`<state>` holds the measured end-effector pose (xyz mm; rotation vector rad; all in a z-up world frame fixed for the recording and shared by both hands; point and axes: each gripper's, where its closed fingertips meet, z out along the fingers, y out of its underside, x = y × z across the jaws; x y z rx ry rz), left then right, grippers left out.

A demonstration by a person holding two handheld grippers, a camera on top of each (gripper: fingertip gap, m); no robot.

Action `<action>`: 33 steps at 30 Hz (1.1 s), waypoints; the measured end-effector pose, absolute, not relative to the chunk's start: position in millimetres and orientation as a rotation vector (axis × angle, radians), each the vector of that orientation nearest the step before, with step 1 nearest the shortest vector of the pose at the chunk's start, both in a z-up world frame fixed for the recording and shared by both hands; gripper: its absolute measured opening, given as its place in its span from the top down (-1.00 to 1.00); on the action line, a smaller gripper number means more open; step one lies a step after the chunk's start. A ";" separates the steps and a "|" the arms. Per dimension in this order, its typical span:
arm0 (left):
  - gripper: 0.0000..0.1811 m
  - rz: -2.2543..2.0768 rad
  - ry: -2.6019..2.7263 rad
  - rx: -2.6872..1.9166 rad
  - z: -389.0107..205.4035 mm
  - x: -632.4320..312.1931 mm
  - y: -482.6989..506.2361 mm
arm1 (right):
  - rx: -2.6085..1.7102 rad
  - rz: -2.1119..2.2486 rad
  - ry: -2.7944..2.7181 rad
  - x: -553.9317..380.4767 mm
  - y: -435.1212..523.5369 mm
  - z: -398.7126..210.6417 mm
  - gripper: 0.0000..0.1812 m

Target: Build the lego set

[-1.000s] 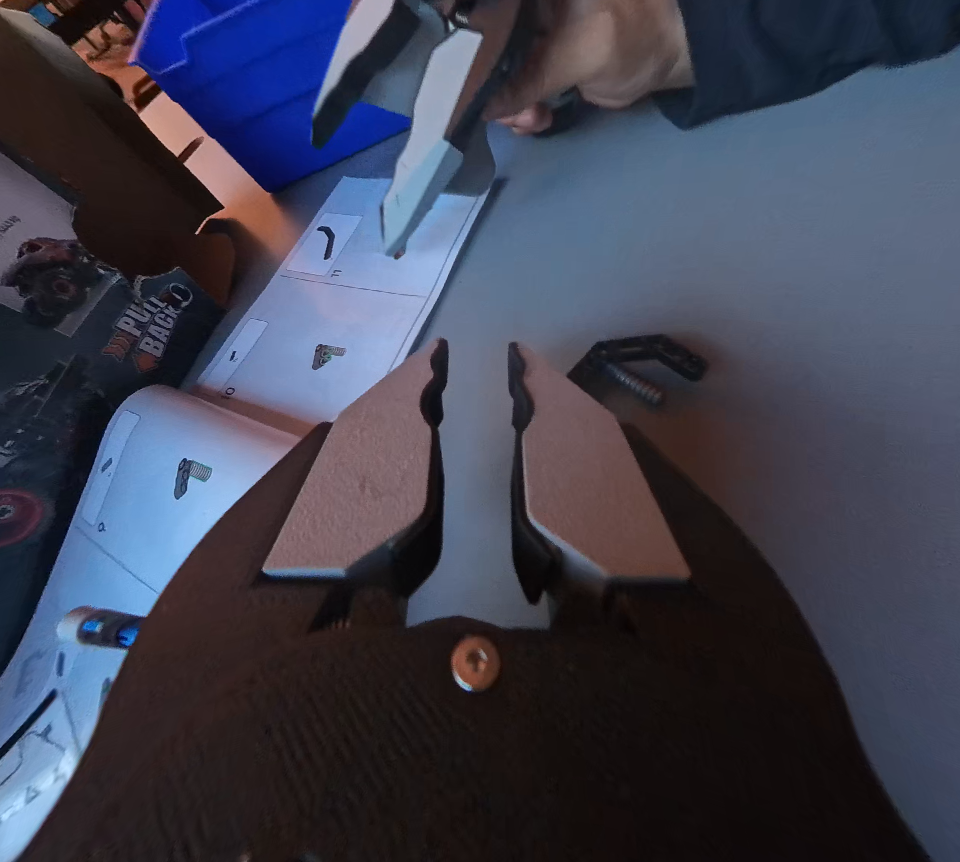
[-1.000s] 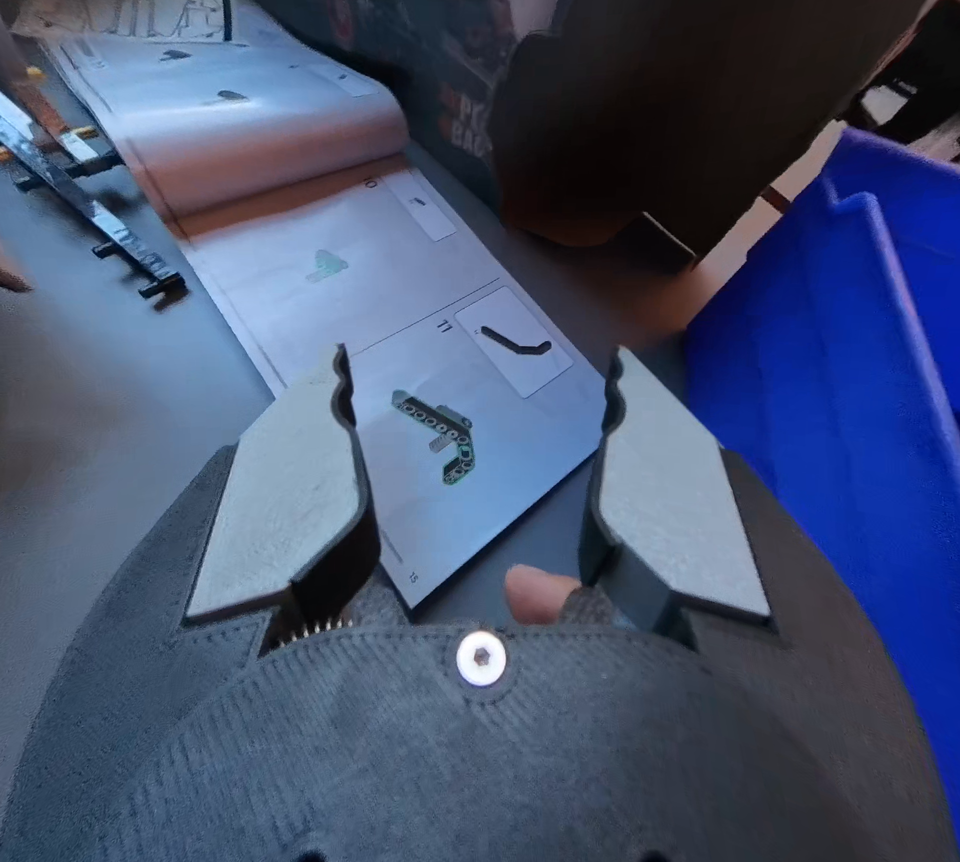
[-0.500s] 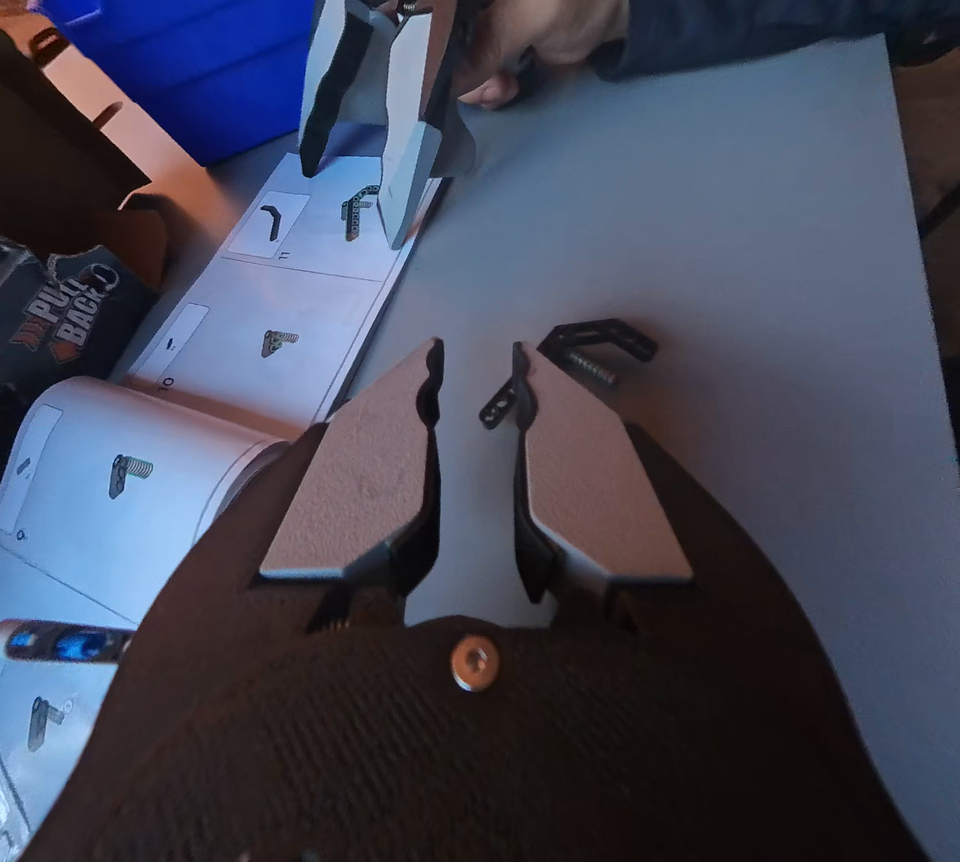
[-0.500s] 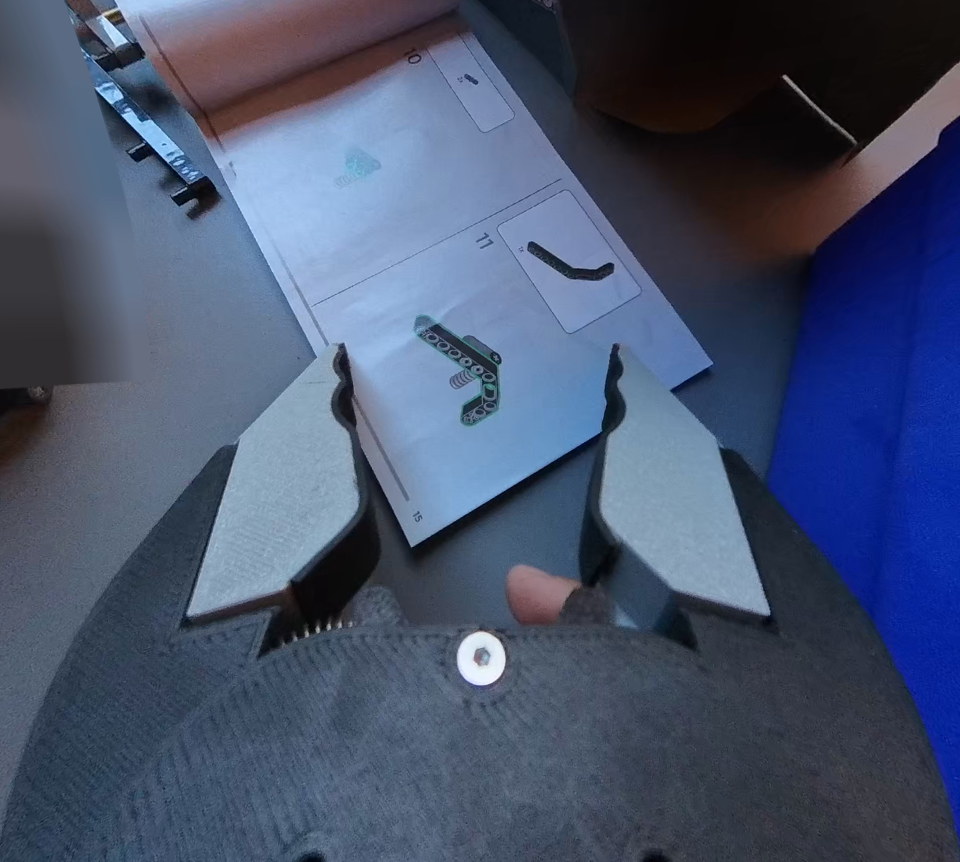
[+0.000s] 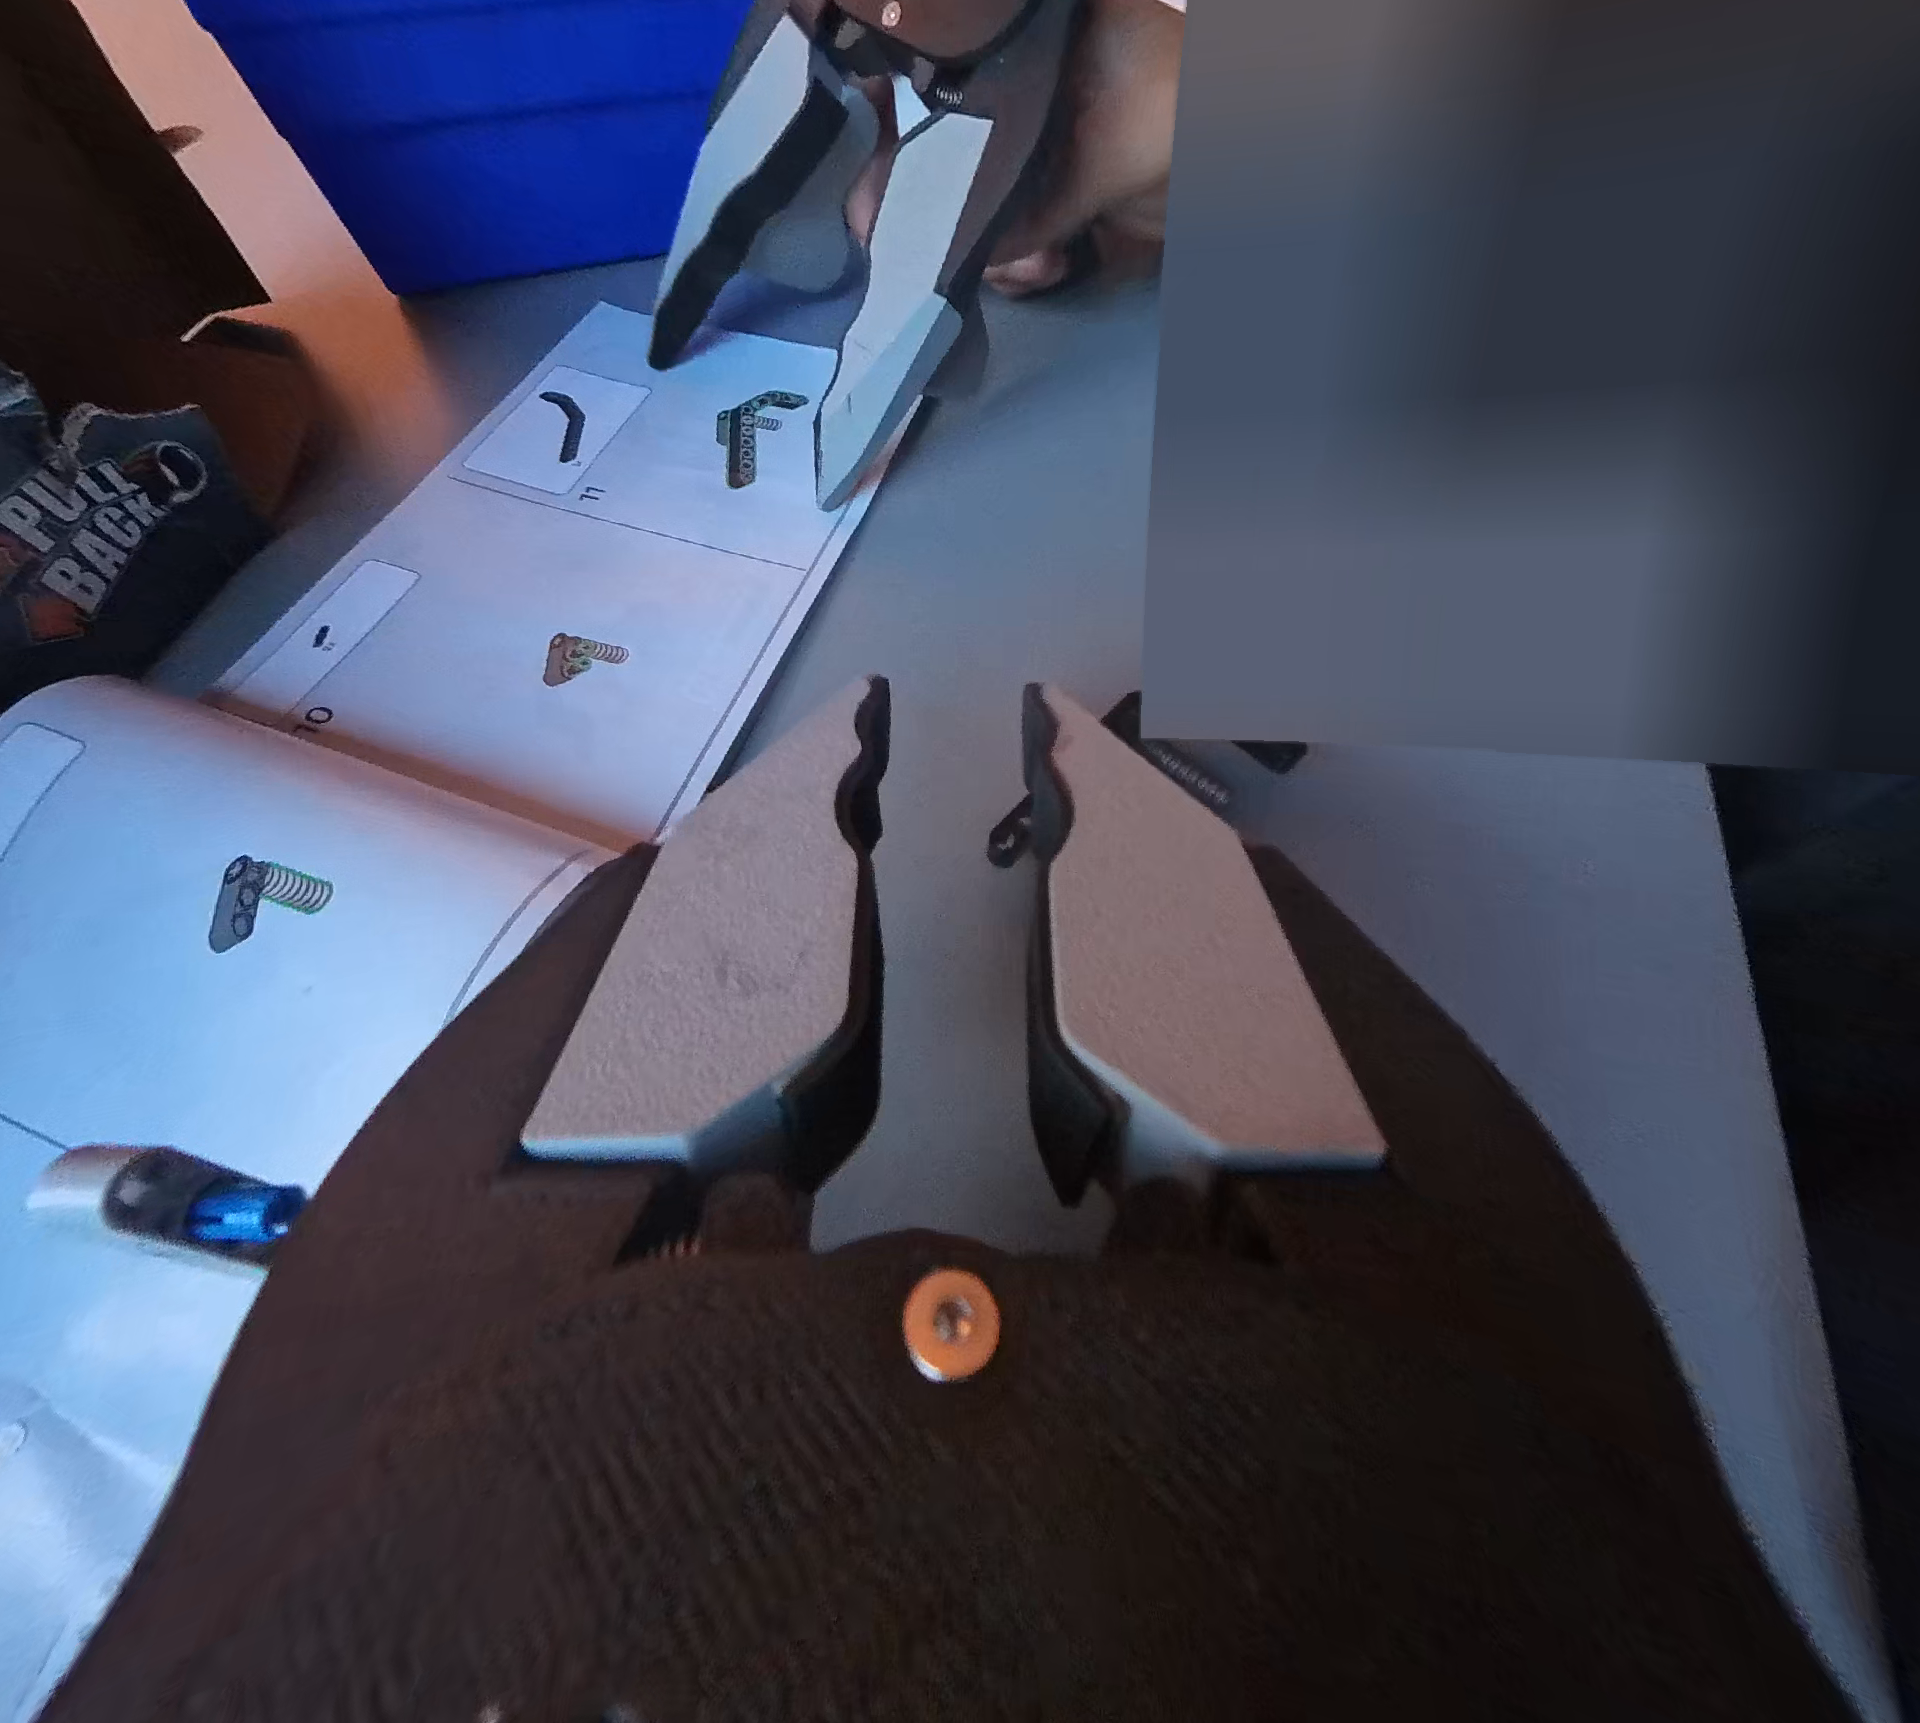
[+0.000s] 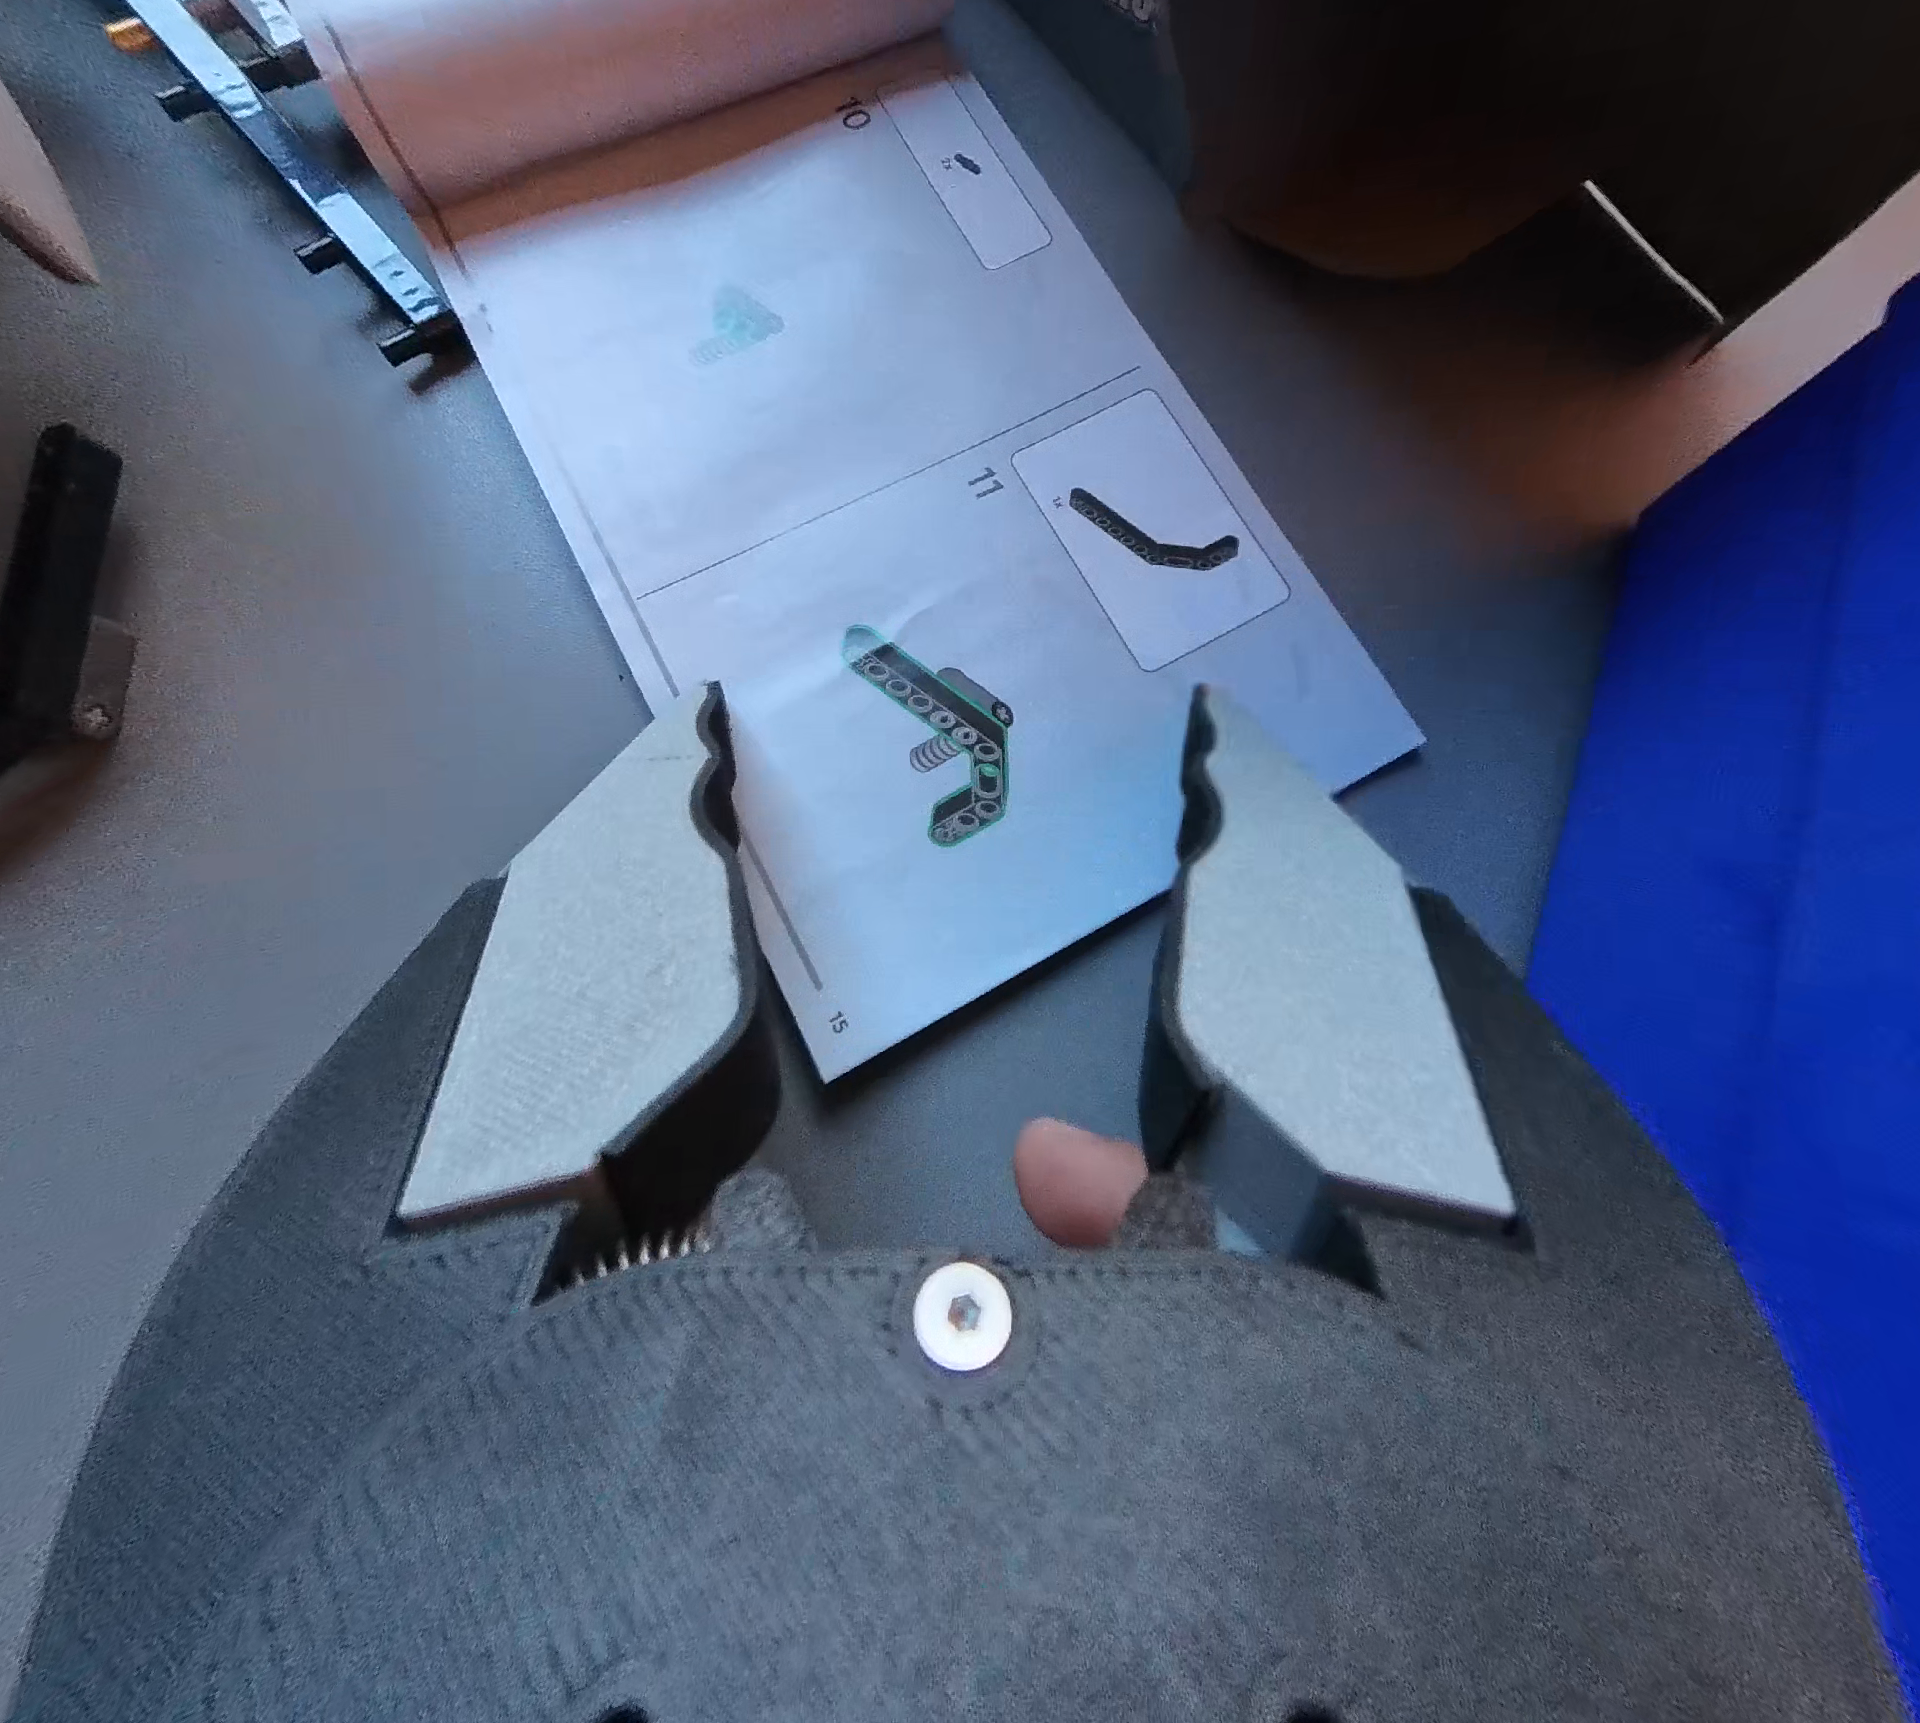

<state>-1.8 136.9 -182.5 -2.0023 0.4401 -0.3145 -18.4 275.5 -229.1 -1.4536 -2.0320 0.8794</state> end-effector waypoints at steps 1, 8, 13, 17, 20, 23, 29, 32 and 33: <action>0.75 -0.304 0.447 -2.008 -183.6 -1.7 136.8 | -1.459 0.887 -2.034 -18.5 274.8 -229.4 0.10; 0.76 -0.323 0.468 -2.044 -189.6 1.2 137.6 | -1.475 0.884 -2.012 -20.2 278.0 -229.2 0.16; 0.76 -0.316 0.470 -2.041 -189.3 1.0 137.6 | -1.473 0.880 -1.998 -21.1 278.9 -228.0 0.33; 0.76 -0.293 0.493 -2.062 -193.2 3.0 139.0 | -1.442 0.861 -2.003 -21.5 275.9 -227.0 0.73; 0.77 -0.262 0.517 -2.072 -195.9 4.5 139.7 | -1.419 0.796 -1.990 -21.6 278.7 -227.4 0.85; 0.78 -0.239 0.542 -2.073 -197.2 6.4 139.7 | -1.406 0.761 -1.981 -21.0 280.1 -226.7 0.96; 0.78 -0.220 0.561 -2.060 -196.2 7.9 138.6 | -1.422 0.975 -1.878 -20.4 283.7 -200.9 0.66; 0.78 -0.213 0.575 -2.057 -196.5 9.1 138.0 | -1.383 1.069 -1.901 -14.4 277.8 -188.7 0.37; 0.78 -0.209 0.583 -2.057 -196.9 9.8 137.7 | -1.365 1.073 -1.937 -11.1 274.1 -189.0 0.28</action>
